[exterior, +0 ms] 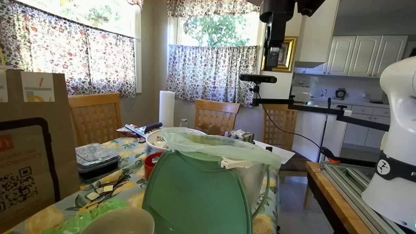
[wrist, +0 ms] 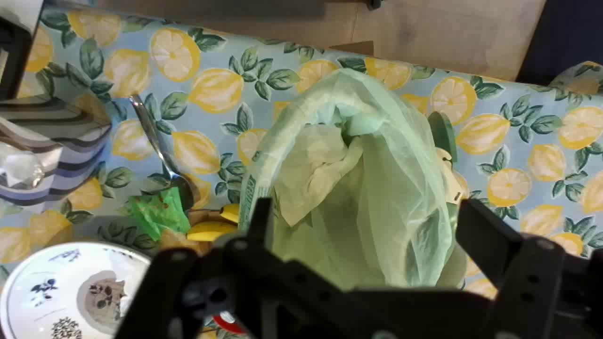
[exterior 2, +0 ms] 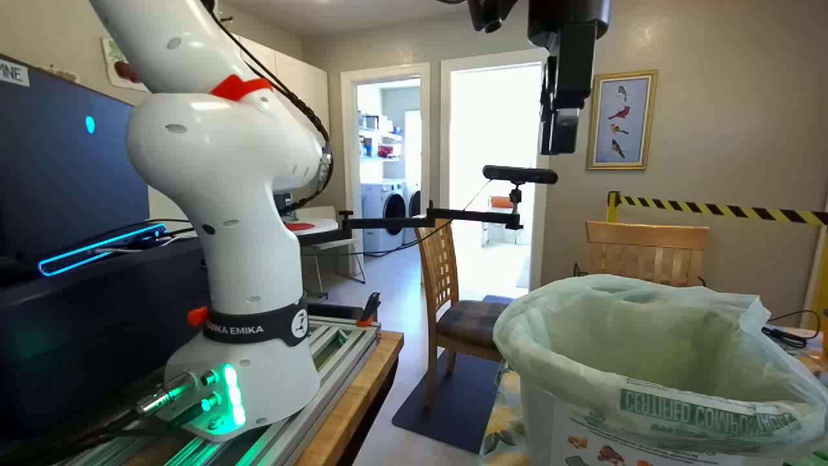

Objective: Rotate the white and green bin.

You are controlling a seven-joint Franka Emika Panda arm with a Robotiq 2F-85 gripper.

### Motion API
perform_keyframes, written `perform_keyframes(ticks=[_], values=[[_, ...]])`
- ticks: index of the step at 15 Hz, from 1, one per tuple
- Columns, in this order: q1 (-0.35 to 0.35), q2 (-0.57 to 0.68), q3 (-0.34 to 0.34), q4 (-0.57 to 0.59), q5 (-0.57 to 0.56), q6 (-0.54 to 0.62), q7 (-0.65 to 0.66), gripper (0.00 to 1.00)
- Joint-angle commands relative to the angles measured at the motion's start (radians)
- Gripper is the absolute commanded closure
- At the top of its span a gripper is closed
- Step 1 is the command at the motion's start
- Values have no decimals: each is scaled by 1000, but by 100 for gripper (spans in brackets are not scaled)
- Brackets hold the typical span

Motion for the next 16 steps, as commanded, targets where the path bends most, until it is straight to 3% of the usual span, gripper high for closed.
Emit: perform_keyframes(ticks=[1, 11, 13, 16], values=[[-4, 0, 3, 2, 2, -2, -2, 0], [-4, 0, 3, 2, 2, -2, -2, 0], [-48, 54, 33, 41, -24, -57, 132, 0], [-68, 132, 19, 50, -11, -94, 204, 0]])
